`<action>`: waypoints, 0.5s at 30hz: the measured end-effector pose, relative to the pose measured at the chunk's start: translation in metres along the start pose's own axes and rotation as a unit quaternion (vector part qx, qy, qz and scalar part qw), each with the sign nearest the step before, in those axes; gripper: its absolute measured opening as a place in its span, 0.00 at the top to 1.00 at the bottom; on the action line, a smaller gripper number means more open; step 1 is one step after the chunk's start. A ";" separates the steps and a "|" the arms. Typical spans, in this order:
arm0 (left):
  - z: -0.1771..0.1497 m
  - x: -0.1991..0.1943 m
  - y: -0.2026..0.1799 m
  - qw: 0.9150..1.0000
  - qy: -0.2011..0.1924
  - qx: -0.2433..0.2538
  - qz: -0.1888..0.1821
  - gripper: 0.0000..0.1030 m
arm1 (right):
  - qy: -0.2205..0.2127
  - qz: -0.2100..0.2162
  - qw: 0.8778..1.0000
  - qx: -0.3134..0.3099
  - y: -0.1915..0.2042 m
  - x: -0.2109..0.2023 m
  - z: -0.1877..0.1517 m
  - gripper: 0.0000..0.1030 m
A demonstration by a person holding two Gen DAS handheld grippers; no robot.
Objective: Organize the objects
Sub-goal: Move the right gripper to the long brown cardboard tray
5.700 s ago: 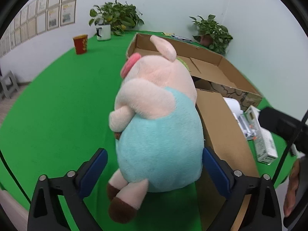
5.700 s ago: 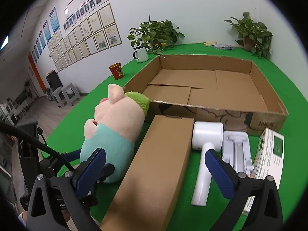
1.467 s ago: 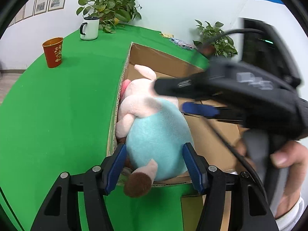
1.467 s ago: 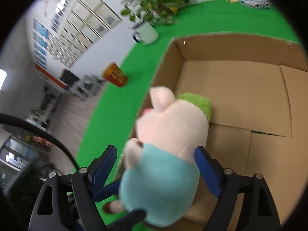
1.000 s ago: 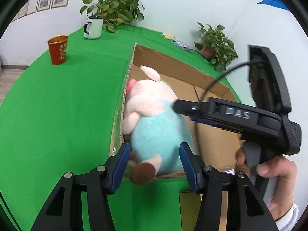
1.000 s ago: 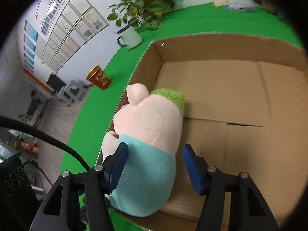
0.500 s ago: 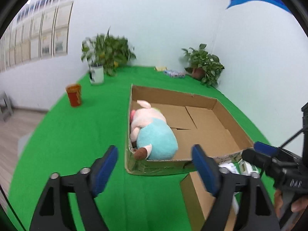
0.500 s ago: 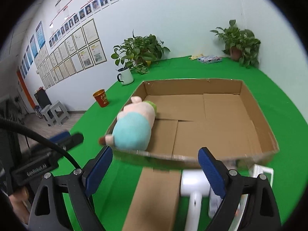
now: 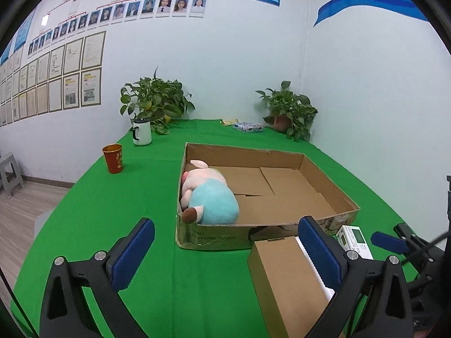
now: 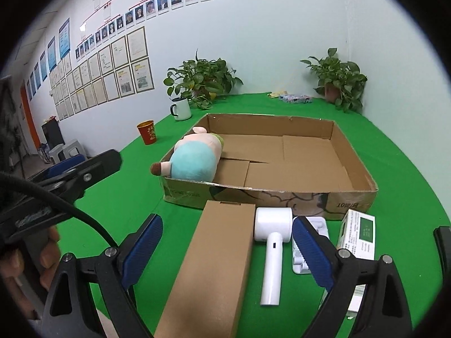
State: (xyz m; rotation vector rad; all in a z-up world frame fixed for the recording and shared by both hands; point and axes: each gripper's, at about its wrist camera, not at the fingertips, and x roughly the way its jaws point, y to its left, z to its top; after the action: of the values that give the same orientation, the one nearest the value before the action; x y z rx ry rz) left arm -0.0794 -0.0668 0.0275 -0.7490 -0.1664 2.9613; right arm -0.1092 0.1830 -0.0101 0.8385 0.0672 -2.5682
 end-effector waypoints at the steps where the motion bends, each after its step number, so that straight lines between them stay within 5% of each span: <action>1: 0.001 0.004 0.001 1.000 0.004 -0.004 0.000 0.01 | 0.004 0.006 1.000 0.004 -0.002 0.000 -0.001 0.09; 7: 0.005 0.022 0.002 1.000 0.027 -0.010 0.008 0.09 | 0.021 0.022 0.999 0.030 -0.013 0.001 -0.008 0.09; 15: -0.021 0.020 -0.022 0.997 0.063 0.015 -0.038 0.08 | 0.061 0.049 0.996 0.044 -0.013 0.006 -0.030 0.09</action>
State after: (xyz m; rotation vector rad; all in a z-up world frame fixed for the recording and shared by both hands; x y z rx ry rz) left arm -0.0859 -0.0411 0.0028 -0.9022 -0.1390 2.8273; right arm -0.1021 0.1974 -0.0387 1.0068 -0.0496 -2.4423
